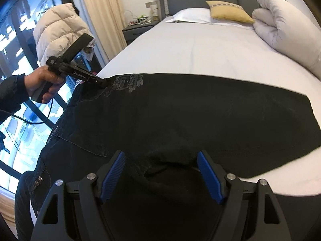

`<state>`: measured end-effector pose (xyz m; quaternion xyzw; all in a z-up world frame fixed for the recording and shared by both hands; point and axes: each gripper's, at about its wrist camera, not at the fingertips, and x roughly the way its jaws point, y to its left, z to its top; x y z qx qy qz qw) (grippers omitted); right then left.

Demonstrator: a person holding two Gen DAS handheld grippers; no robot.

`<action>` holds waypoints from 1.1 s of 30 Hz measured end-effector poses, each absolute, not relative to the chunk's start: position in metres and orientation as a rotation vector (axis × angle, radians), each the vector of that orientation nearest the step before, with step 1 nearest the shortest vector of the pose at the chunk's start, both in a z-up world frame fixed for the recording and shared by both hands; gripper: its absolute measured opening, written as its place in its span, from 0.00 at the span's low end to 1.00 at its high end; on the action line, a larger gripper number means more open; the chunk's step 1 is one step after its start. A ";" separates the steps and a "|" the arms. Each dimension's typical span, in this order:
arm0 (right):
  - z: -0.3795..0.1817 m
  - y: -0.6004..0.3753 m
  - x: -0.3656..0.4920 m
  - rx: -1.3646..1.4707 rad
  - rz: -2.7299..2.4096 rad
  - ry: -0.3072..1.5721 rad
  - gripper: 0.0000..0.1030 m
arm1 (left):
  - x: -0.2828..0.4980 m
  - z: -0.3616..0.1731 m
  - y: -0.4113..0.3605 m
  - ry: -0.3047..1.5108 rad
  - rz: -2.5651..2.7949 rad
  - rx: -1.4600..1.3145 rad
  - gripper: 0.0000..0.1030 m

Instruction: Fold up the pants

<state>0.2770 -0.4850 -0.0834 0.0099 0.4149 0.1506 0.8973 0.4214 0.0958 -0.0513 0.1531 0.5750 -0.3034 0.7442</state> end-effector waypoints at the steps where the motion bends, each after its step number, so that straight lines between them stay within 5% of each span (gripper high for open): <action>1: -0.081 -0.484 0.280 0.009 0.324 0.853 0.75 | 0.415 -0.043 0.098 1.238 -0.657 0.349 0.05; 6: -0.057 -0.474 0.305 -0.107 0.400 0.805 0.75 | 0.370 0.016 0.110 1.065 -0.638 0.346 0.05; 10: -0.030 -0.455 0.332 -0.231 0.492 0.772 0.64 | 0.300 0.047 0.099 0.968 -0.643 0.414 0.04; 26: -0.050 -0.379 0.414 -0.611 0.647 0.873 0.57 | 0.252 0.004 0.047 0.947 -0.631 0.349 0.04; 30: -0.054 -0.372 0.423 -0.578 0.659 0.906 0.36 | 0.241 0.005 0.055 0.949 -0.635 0.342 0.04; 33: -0.062 -0.372 0.428 -0.570 0.652 0.941 0.32 | 0.241 0.005 0.055 0.946 -0.637 0.340 0.04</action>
